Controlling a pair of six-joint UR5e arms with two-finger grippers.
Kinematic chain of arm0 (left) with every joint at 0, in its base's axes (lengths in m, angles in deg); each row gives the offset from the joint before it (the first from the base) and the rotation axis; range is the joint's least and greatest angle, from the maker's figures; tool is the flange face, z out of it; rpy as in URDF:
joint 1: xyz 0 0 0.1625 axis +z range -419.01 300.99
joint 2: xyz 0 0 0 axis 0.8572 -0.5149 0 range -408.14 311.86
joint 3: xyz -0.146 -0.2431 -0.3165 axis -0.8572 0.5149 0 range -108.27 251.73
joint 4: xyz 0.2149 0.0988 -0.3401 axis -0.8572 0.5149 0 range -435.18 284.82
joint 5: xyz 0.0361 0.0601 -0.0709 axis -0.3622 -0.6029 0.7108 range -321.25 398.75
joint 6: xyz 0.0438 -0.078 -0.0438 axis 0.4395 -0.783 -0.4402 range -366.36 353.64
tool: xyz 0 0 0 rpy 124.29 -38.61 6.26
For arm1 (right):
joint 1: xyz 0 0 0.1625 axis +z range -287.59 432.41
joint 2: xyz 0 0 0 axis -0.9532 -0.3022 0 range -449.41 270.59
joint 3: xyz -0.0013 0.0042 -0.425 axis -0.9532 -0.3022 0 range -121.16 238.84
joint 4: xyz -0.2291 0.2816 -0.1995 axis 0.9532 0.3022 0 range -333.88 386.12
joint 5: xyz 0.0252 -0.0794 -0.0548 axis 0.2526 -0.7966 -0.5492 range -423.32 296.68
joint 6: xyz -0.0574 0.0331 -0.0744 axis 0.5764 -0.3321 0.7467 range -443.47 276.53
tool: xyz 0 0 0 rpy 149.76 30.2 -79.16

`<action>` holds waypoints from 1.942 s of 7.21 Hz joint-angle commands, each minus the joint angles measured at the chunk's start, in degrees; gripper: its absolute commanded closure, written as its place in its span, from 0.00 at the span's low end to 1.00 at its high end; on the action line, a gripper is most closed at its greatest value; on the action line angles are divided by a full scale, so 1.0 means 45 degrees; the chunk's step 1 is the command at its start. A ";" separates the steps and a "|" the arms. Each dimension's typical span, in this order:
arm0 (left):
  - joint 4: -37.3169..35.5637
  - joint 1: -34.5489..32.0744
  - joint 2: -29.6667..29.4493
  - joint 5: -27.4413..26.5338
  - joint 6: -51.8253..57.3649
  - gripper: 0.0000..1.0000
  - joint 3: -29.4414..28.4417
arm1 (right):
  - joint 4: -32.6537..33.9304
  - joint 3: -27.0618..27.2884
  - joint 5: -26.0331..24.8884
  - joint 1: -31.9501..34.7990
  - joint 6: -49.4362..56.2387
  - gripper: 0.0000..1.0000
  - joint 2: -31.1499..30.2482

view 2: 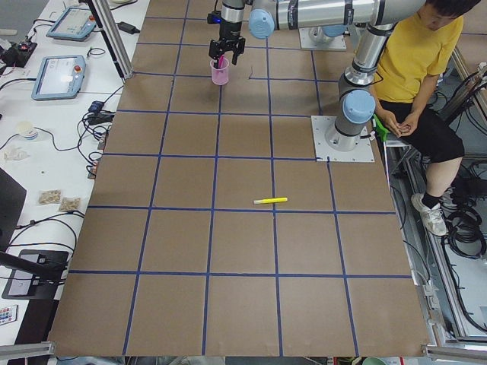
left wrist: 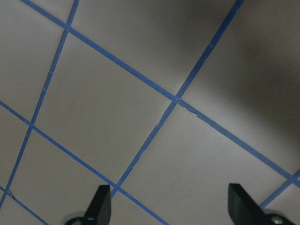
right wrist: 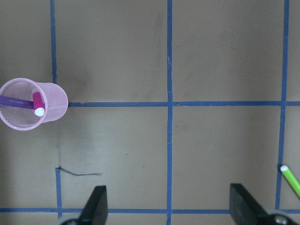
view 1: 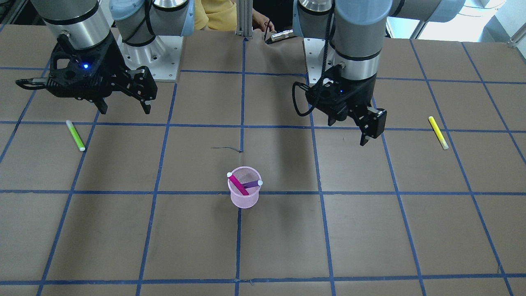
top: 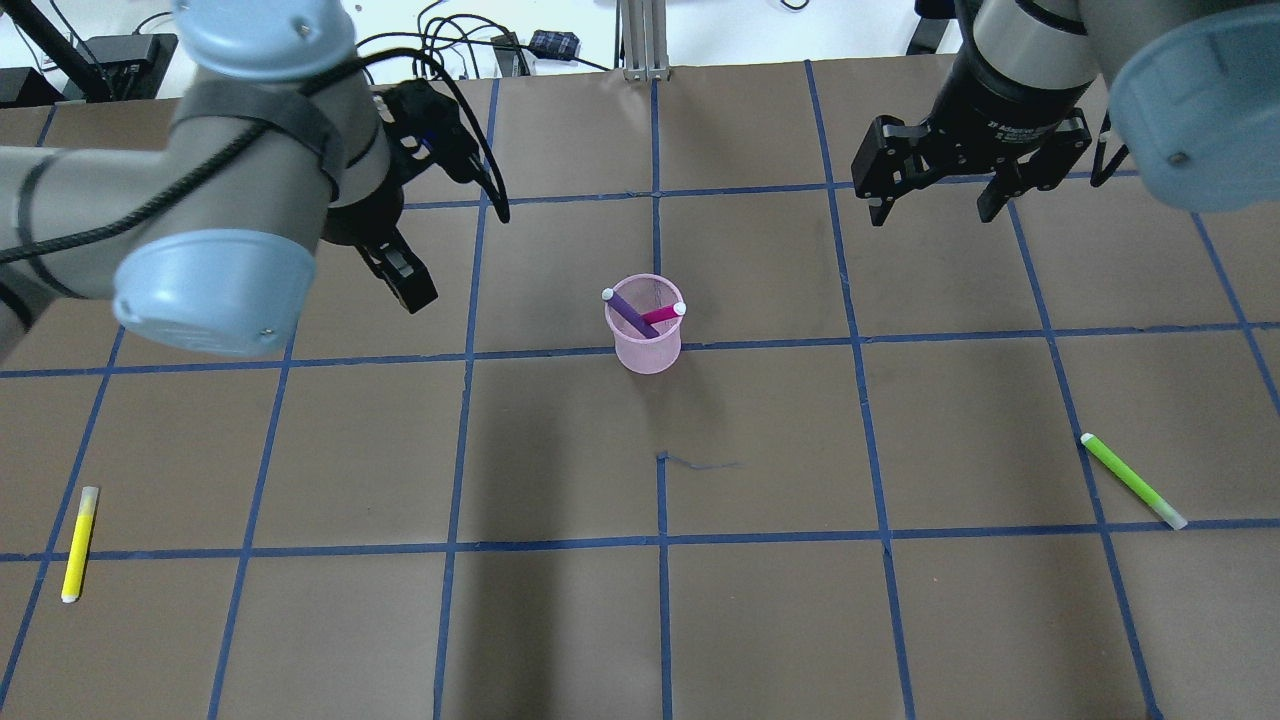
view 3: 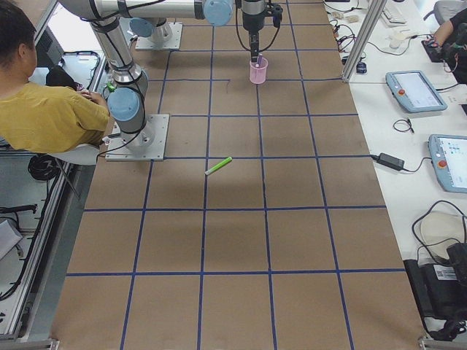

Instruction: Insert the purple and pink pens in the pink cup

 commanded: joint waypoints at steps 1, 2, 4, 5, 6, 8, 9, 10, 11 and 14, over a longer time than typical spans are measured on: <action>0.2104 0.1557 0.0329 0.1224 -0.3019 0.00 -0.1592 | -0.0861 -0.0724 -0.0221 0.0014 0.0022 0.08 0.0332; 0.3177 0.2085 0.0348 0.1882 -0.3668 0.00 -0.2258 | -0.0943 -0.0940 -0.0203 0.0034 0.0022 0.08 0.0469; 0.3325 0.2169 0.0465 0.2121 -0.7247 0.00 -0.2460 | -0.0983 -0.0864 -0.0028 0.0053 0.0042 0.05 0.0470; 0.3190 0.1840 0.0349 0.2123 -0.8525 0.00 -0.2518 | -0.0982 -0.0864 -0.0027 0.0073 0.0042 0.05 0.0470; 0.3169 0.1295 0.0174 0.2045 -0.9485 0.00 -0.2789 | -0.0982 -0.0845 -0.0027 0.0073 0.0042 0.05 0.0451; 0.4041 0.1270 -0.0390 0.1909 -0.9612 0.00 -0.3822 | -0.0963 -0.0845 -0.0008 0.0073 0.0256 0.02 0.0470; 0.4222 0.1270 -0.0800 0.1889 -0.9612 0.00 -0.4252 | -0.0944 -0.0845 -0.0008 0.0073 0.0257 0.02 0.0470; 0.4436 0.1251 -0.1114 0.1888 -0.9612 0.00 -0.4450 | -0.0905 -0.0845 -0.0008 0.0073 0.0257 0.02 0.0470; 0.4438 0.1251 -0.1155 0.1888 -0.9612 0.00 -0.4433 | -0.0846 -0.0845 0.0011 0.0073 0.0257 0.00 0.0470; 0.4497 0.1152 -0.0960 0.2083 -0.9631 0.00 -0.4179 | -0.0768 -0.0941 0.0592 0.0073 0.0237 0.00 0.0547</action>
